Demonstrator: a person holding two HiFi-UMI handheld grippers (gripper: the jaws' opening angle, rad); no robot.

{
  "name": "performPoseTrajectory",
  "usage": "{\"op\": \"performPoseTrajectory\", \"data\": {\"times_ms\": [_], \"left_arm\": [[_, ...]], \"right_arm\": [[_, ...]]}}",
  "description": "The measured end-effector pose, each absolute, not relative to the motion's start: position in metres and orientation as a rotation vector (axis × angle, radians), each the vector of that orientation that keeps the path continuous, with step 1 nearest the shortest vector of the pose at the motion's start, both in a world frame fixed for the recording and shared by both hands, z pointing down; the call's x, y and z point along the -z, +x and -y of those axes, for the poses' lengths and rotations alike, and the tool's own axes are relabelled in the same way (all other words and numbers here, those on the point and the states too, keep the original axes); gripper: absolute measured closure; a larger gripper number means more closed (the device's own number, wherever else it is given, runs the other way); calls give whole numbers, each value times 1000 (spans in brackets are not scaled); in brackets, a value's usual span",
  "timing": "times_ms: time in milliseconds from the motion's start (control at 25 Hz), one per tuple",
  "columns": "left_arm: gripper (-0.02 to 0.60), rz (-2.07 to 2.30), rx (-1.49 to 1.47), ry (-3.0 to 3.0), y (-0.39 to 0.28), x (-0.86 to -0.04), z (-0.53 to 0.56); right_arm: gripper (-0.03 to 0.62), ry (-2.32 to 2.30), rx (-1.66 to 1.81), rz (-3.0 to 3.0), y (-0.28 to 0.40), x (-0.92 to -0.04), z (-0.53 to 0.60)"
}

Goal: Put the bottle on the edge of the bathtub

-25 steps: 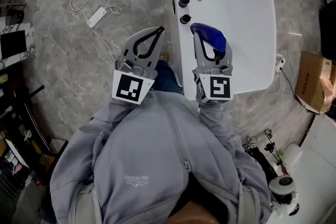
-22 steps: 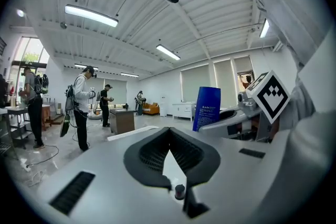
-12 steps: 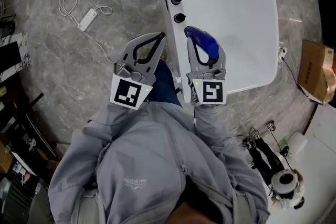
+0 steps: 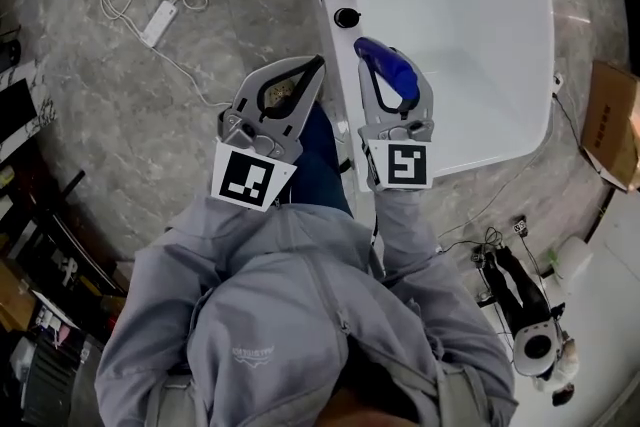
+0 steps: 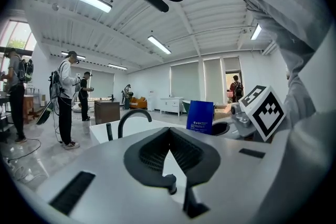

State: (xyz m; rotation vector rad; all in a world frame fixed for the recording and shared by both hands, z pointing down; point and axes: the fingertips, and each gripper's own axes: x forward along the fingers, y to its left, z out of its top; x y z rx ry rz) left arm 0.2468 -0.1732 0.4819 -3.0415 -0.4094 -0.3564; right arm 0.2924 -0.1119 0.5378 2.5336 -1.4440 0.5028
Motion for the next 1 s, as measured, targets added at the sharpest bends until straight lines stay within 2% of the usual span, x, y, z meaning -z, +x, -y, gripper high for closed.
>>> {"op": "performPoseTrajectory", "data": {"times_ms": [1000], "left_arm": [[575, 496, 475, -3059, 267, -591, 160]], "right_arm": [[433, 2461, -626, 1436, 298, -672, 112]]}}
